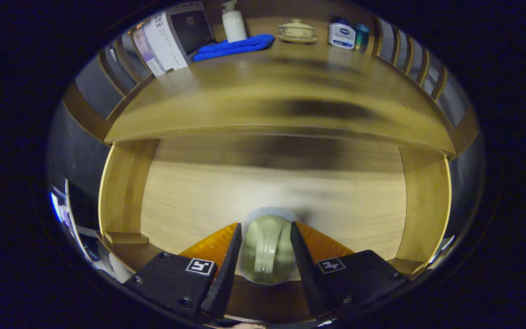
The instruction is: Pull open the drawer, take out the items inside it, and place them on the countertop above the cabinet.
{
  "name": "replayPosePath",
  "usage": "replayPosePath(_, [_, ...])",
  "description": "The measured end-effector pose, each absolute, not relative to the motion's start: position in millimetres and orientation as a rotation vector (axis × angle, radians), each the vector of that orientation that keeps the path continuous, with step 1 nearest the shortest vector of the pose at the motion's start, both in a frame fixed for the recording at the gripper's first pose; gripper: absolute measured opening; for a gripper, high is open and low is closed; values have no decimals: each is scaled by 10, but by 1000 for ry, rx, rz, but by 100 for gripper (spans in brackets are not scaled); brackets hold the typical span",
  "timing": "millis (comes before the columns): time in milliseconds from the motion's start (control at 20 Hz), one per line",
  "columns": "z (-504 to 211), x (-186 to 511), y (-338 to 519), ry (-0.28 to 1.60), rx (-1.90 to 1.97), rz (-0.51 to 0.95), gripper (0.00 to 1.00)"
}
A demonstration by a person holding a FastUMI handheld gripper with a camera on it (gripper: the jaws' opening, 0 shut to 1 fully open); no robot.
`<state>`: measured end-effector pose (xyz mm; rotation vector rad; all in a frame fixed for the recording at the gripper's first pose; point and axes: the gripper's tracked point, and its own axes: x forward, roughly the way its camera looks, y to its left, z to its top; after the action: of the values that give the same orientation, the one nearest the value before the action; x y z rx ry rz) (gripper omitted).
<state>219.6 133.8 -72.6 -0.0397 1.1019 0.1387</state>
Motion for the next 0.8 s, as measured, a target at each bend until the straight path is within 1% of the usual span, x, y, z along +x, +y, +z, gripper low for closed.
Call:
replayPosePath(50, [-765, 2178, 1327, 1107, -54, 132, 67])
replayPosePath(250, [-849, 2165, 1283, 1102, -103, 93, 44])
replayPosePath(350, [-835, 2207, 1280, 1083, -98, 99, 33])
replayPosePath(400, [-820, 2207, 1258, 1078, -103, 109, 24])
replayPosePath(500, [-786, 2206, 1278, 1069, -97, 119, 20])
replayPosePath(800, [-378, 2252, 1185, 994, -110, 115, 19])
